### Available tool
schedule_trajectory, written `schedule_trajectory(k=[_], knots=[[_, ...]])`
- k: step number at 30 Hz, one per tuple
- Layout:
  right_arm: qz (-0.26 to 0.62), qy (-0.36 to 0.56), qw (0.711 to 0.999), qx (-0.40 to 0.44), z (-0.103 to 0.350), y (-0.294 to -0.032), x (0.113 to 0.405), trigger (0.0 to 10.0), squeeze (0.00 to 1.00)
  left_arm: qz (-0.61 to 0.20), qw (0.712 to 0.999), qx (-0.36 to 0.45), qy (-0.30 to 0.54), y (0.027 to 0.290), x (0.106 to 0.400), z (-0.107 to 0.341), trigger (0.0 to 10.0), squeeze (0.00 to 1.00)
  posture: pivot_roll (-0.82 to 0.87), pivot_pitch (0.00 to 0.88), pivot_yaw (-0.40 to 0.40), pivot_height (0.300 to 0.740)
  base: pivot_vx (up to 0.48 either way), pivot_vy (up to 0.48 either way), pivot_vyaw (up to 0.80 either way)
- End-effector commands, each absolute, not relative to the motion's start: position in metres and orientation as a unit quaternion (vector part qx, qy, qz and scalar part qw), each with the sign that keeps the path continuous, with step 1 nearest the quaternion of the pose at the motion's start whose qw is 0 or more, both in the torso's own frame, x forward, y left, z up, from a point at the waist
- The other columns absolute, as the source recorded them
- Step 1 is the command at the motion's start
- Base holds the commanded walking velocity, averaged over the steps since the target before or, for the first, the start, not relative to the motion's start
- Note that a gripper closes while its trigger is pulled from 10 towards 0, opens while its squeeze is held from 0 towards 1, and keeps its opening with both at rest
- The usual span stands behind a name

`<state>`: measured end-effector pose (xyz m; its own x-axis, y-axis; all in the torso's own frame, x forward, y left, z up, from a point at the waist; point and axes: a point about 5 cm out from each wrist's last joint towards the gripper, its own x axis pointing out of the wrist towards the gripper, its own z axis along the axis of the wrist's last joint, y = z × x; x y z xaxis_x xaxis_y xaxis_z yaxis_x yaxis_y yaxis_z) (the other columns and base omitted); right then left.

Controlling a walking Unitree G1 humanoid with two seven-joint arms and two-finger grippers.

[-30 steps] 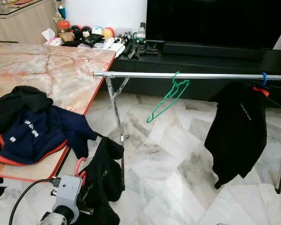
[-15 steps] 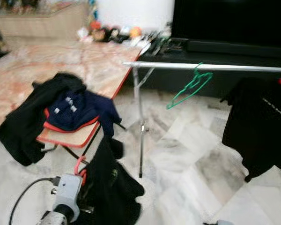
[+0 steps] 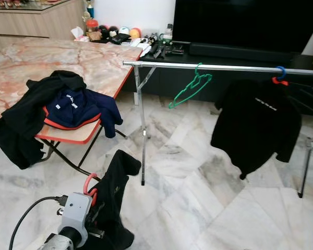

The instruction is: Hang hanger

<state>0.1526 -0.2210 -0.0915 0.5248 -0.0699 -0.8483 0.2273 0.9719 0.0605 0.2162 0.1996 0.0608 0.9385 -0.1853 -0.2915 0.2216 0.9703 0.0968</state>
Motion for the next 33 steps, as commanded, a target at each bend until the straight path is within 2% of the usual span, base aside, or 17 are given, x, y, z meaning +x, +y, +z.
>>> schedule_trajectory(k=[1,10,17,21,25,27,30,31,32,33], knots=[[-0.093,0.478,0.869,0.086,-0.091,-0.224,0.151,10.0,0.00,-0.125,0.982,0.060,0.125,0.194,0.221,0.071,10.0,0.00,0.04,0.053,0.009,0.740,0.000,0.000,0.00],[-0.093,0.463,0.876,0.096,-0.090,-0.223,0.153,10.0,0.00,-0.210,0.970,0.045,0.117,0.174,0.232,0.091,10.0,0.00,0.04,0.052,0.014,0.740,0.000,0.000,0.00],[-0.081,0.435,0.891,0.102,-0.087,-0.221,0.158,10.0,0.00,-0.289,0.940,0.075,0.167,0.162,0.231,0.085,10.0,0.00,0.04,0.049,0.024,0.740,0.000,0.000,0.00],[-0.043,0.403,0.909,0.102,-0.082,-0.218,0.166,10.0,0.00,-0.332,0.914,0.106,0.206,0.155,0.239,0.088,10.0,0.00,0.02,0.040,0.032,0.740,0.000,0.000,0.00],[0.005,0.384,0.919,0.086,-0.078,-0.214,0.172,10.0,0.00,-0.328,0.912,0.091,0.231,0.154,0.254,0.089,10.0,0.00,0.01,0.027,0.033,0.740,0.000,0.000,0.00],[0.083,0.381,0.919,0.058,-0.075,-0.207,0.176,10.0,0.00,-0.337,0.910,0.070,0.230,0.150,0.266,0.095,10.0,0.00,0.00,0.018,0.033,0.740,0.000,0.000,0.00],[0.142,0.383,0.912,0.037,-0.074,-0.201,0.178,10.0,0.00,-0.337,0.909,0.069,0.236,0.147,0.274,0.097,10.0,0.00,-0.01,0.011,0.031,0.740,0.000,0.000,0.00],[0.182,0.317,0.930,0.041,-0.044,-0.196,0.227,10.0,0.00,-0.339,0.908,0.070,0.237,0.146,0.275,0.098,10.0,0.00,-0.01,0.011,0.031,0.740,0.000,0.000,0.00],[0.219,0.258,0.940,0.042,-0.015,-0.193,0.263,10.0,0.00,-0.346,0.904,0.071,0.240,0.144,0.276,0.098,10.0,0.00,-0.01,0.011,0.031,0.740,0.000,0.000,0.00],[0.248,0.217,0.943,0.046,0.008,-0.190,0.286,10.0,0.00,-0.354,0.901,0.074,0.241,0.142,0.276,0.098,10.0,0.00,-0.01,0.011,0.032,0.740,0.000,0.000,0.00]])
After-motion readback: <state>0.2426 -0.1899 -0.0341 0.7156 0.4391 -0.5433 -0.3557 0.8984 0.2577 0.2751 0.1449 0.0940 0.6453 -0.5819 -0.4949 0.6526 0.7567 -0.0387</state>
